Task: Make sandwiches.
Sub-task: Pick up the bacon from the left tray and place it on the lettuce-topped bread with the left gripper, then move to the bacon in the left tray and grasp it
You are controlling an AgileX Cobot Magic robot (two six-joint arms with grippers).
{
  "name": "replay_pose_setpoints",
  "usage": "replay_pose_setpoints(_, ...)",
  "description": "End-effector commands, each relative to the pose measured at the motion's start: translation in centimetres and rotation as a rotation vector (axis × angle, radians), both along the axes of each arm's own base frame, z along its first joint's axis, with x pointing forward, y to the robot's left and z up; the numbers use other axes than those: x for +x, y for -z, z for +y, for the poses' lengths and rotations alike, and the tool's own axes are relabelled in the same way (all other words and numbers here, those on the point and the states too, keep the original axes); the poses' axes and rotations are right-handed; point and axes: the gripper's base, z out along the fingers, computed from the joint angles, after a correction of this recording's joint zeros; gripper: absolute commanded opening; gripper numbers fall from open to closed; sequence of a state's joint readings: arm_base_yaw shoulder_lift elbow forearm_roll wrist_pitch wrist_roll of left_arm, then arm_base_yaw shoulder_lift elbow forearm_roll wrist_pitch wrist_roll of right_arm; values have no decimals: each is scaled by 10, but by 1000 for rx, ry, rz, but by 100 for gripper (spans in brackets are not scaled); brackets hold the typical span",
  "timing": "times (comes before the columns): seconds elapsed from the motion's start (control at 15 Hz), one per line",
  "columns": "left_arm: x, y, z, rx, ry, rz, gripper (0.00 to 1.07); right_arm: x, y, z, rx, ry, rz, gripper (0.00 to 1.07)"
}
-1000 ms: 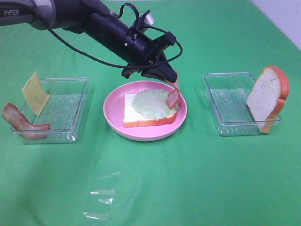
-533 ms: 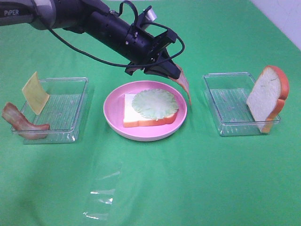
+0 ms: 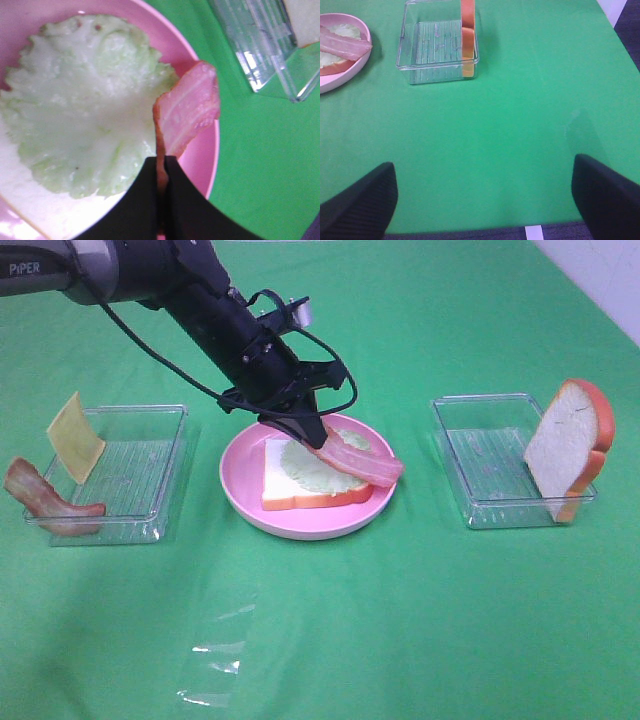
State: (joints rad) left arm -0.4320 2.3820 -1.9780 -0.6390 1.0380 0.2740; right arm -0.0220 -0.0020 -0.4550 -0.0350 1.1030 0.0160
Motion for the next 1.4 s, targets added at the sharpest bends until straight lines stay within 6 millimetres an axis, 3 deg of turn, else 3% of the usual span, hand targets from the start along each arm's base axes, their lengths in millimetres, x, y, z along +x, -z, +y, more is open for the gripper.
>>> replay_pose_setpoints(0.07, 1, -3, 5, 62, -25, -9, 0, -4, 1, 0, -6, -6, -36, 89)
replay_pose_setpoints(0.33, 3, 1, 14, 192, -89, -15, 0, -4, 1, 0, -6, -6, -36, 89)
replay_pose_setpoints(0.6, 7, -9, 19, 243, -120, -33, 3, -4, 1, 0, -6, -6, -36, 89)
replay_pose_setpoints(0.73, 7, -11, 18, 243, -116, -29, 25, -4, 1, 0, -6, -6, -36, 89)
replay_pose_setpoints(0.8, 6, -13, 19, 254, -130, -13, 69, -4, 1, 0, -6, -6, -36, 89)
replay_pose_setpoints(0.87, 6, -18, 20, 270, -120, -14, 102, -4, 1, 0, -6, -6, -36, 89)
replay_pose_setpoints(1.07, 7, -50, 22, 307, -75, -23, 101, -4, 1, 0, -6, -6, -36, 89)
replay_pose_setpoints(1.13, 8, -72, 22, 291, -107, -46, 101, -4, 1, 0, -6, -6, -36, 89)
replay_pose_setpoints(1.27, 4, -93, 25, 273, -136, -79, 101, -4, 1, 0, -6, -6, -36, 89)
replay_pose_setpoints(1.33, -13, -113, 36, 301, -150, -81, 101, -4, 1, 0, -6, -6, -36, 89)
replay_pose_setpoints(1.4, -29, -119, 47, 351, -150, -75, 101, -4, 1, 0, -6, -6, -36, 89)
